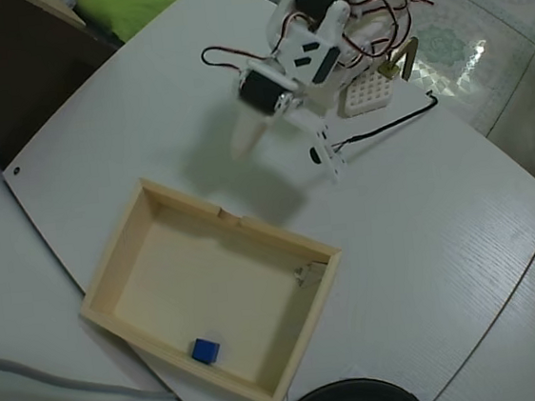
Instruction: Pick up the small blue cube and put it into the box
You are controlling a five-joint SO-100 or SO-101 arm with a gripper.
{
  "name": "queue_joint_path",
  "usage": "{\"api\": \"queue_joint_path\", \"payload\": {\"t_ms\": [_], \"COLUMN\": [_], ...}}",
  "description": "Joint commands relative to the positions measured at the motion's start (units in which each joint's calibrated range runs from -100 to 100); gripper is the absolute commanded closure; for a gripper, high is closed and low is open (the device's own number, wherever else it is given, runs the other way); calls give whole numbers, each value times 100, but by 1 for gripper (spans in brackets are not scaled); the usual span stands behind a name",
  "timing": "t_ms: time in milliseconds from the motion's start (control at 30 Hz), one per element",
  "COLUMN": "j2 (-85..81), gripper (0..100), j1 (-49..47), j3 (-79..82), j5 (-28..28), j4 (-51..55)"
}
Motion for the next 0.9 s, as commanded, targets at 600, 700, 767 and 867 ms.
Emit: {"api": "queue_joint_path", "payload": {"t_ms": [600,700,767,867], "j2": [-34,-34,-34,-34], "gripper": [99,99,99,99], "j1": [4,-11,-26,-26], "j3": [724,724,724,724], "j5": [-596,-596,-576,-576], "j4": [-732,-732,-732,-732]}}
